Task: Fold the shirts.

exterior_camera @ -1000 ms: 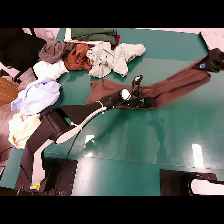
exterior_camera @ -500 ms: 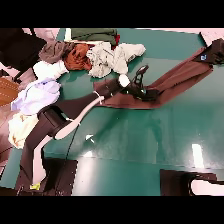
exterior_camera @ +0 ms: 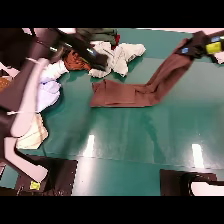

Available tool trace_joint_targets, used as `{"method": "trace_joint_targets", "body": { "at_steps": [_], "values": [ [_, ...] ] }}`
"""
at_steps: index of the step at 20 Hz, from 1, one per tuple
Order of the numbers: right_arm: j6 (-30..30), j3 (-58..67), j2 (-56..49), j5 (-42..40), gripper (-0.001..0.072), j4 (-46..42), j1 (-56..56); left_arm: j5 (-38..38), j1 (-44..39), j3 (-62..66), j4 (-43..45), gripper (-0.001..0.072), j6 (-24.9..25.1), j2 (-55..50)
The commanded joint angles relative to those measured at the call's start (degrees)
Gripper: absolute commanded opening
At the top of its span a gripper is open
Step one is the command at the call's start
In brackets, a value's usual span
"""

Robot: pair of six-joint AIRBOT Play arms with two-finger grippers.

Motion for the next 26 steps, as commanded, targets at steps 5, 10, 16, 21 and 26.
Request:
{"method": "trace_joint_targets", "body": {
  "at_steps": [5, 10, 16, 21, 26],
  "values": [
    [6.45, 0.04, -10.56, -16.11, 0.0032, 0.31, 19.47, -3.89, 15.93, 0.28, 15.19, 0.0023, -4.02, 12.87],
    [7.10, 0.07, -21.46, -26.01, 0.0032, 10.86, 27.91, -3.87, 17.16, 0.26, 12.50, 0.0023, -3.85, 13.00],
    [9.22, 0.04, -29.14, -29.07, 0.0032, 12.13, 32.76, -3.02, 17.16, -0.35, 11.76, 0.0023, -3.82, 13.00],
    [9.55, 0.04, -31.23, -33.44, 0.0070, 12.81, 32.79, -2.97, 17.16, -2.89, 10.78, 0.0023, -3.74, 13.00],
    [4.55, 0.09, -25.24, -23.12, 0.0706, 17.31, 25.07, -2.80, 17.16, -2.95, 10.78, 0.0023, -3.74, 13.00]
  ]
}}
